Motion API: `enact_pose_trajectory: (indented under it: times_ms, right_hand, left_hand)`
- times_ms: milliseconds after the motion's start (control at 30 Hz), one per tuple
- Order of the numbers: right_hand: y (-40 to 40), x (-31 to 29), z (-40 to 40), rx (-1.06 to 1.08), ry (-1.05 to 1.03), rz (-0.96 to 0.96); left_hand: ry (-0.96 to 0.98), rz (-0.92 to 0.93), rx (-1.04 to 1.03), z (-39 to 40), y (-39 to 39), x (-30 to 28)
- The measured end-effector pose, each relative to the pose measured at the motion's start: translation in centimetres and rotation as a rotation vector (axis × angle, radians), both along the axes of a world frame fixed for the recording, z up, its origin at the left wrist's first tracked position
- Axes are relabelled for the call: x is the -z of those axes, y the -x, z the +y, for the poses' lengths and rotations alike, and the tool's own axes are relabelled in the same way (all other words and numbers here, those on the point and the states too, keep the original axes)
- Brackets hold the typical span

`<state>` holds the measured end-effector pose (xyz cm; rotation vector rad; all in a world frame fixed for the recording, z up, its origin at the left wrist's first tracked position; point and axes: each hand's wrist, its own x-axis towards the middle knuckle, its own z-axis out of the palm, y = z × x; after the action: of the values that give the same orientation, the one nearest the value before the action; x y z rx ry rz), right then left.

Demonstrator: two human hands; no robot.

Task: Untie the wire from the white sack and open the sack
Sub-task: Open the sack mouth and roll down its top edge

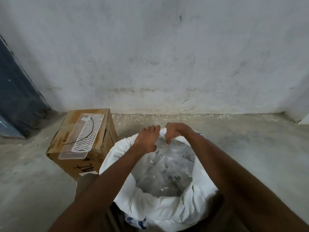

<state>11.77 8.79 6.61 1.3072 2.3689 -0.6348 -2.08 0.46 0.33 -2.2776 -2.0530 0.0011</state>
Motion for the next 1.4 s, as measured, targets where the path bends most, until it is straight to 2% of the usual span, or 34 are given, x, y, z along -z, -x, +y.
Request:
enact_pose_trajectory:
  times_ms: [100,200,267,300,333,400,467,533,600,667,733,800,867,933,967,1033,1200,1233,1300,1367,1400]
  right_hand:
    - [-0.1,-0.1,-0.5,-0.037,0.005,0.018]
    - [-1.2,1.9,-2.0,-0.048,-0.331,0.094]
    - [-2.0,3.5,-3.4,-0.007,-0.554,0.024]
    - [-2.4,4.0,-3.9,0.041,-0.586,0.0]
    - [-2.6,4.1,-4.2,0.094,-0.57,-0.001]
    - [-2.6,3.7,-4.0,0.177,-0.486,0.046]
    - [-2.5,2.6,-2.9,0.21,-0.383,0.098]
    - [-2.6,0.7,-1.8,0.201,-0.223,0.092]
    - [-2.7,-1.1,-1.2,0.149,-0.024,0.037]
    - [-3.0,-2.1,-1.0,0.127,0.09,0.01]
    - [-3.4,-1.7,-1.2,0.144,0.048,0.094]
    - [-3.8,-0.1,-1.8,0.169,-0.193,0.206]
    - [-4.2,2.1,-3.3,0.171,-0.459,0.191]
    - [-4.7,4.0,-4.8,0.198,-0.588,0.132]
    - [-5.0,4.8,-5.1,0.213,-0.595,0.13]
    - [-5.7,5.2,-4.7,0.242,-0.514,0.154]
    - [-6.2,2.0,-1.0,0.261,-0.146,0.112]
    - [-6.0,1.0,-0.6,0.244,-0.049,0.079]
    - [-6.0,-0.2,0.0,0.219,0.092,0.046]
    - [-6.1,0.0,0.0,0.223,0.026,0.102]
    - [-6.2,0.6,-0.1,0.248,-0.096,0.136]
  left_hand:
    - [0.046,-0.102,-0.127,0.5,-0.2,0.1]
    - [0.204,-0.188,-0.156,2.0,0.9,-1.0]
    - [0.385,-0.239,-0.136,3.3,2.0,-2.5]
    - [0.47,-0.257,-0.128,3.9,2.6,-3.2]
    - [0.526,-0.269,-0.128,4.5,3.0,-3.7]
    - [0.521,-0.247,-0.12,5.3,3.0,-3.9]
    - [0.339,-0.107,-0.095,5.0,2.1,-3.1]
    - [0.091,0.002,0.045,3.5,0.3,-1.9]
    - [-0.018,-0.066,0.176,2.4,-1.6,-0.8]
    - [-0.03,-0.193,0.112,2.2,-2.7,-0.1]
    - [-0.025,-0.233,-0.014,2.8,-3.0,-0.2]
    - [0.033,-0.232,-0.109,3.6,-2.7,-0.7]
    - [0.162,-0.284,-0.146,4.6,-2.3,-1.4]
    - [0.359,-0.287,-0.118,5.7,-2.2,-2.2]
    - [0.436,-0.27,-0.086,6.1,-2.3,-2.5]
    - [0.453,-0.224,-0.048,6.4,-2.9,-2.5]
    - [-0.014,0.111,0.14,3.7,-5.0,-0.8]
    - [-0.016,0.078,0.145,3.5,-5.3,-0.3]
    - [0.046,-0.099,0.058,4.0,-5.6,0.4]
    - [0.122,-0.178,-0.037,4.8,-5.7,0.3]
    - [0.172,-0.194,-0.061,5.3,-5.6,0.2]
